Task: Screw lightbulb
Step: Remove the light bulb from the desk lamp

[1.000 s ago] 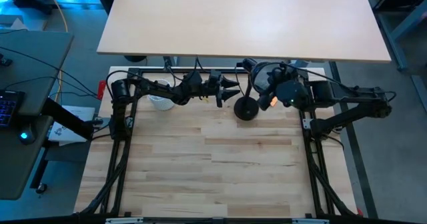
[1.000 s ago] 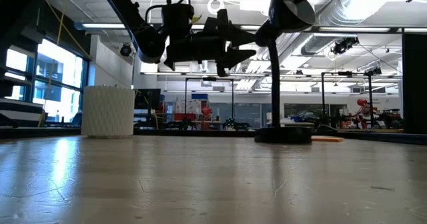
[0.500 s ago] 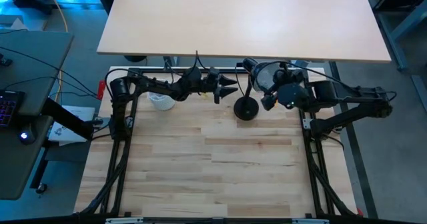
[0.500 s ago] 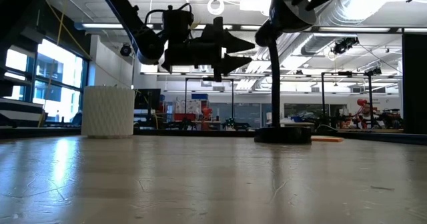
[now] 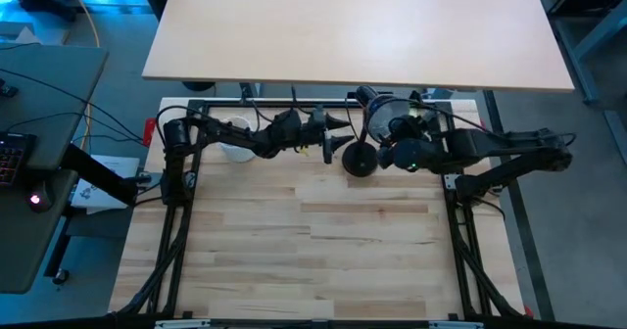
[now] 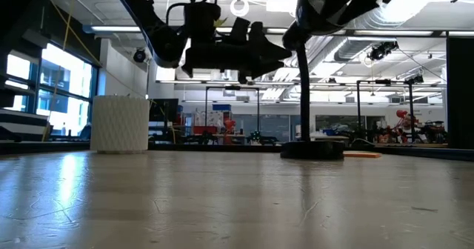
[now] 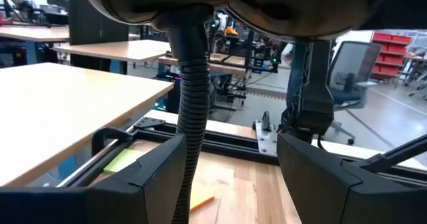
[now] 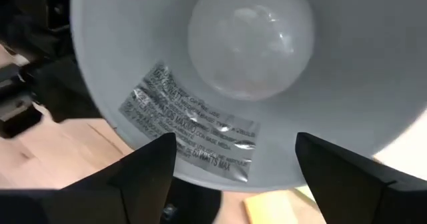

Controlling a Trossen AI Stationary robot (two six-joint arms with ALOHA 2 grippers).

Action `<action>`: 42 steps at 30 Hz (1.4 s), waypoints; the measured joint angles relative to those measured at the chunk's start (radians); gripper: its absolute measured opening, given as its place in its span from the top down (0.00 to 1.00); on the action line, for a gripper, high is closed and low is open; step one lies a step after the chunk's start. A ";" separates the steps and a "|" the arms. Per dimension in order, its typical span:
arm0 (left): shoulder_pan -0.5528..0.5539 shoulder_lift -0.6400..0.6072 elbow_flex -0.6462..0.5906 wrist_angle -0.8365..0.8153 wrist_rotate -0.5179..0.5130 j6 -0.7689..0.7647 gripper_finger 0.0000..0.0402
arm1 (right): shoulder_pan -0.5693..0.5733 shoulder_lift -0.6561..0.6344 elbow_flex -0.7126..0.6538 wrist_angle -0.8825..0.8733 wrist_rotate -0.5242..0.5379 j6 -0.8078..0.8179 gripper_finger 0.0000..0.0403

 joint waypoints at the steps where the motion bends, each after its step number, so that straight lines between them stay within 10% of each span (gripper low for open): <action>1: -0.001 0.000 0.000 0.000 -0.004 0.001 0.43 | 0.001 0.005 -0.005 0.021 -0.003 0.006 0.24; 30: 0.001 -0.001 0.000 -0.018 -0.040 -0.010 0.43 | -0.083 0.025 0.128 0.035 -0.020 0.136 0.24; 42: 0.001 -0.001 0.000 -0.018 -0.040 -0.009 0.43 | -0.178 0.076 0.126 0.186 -0.113 -0.066 0.24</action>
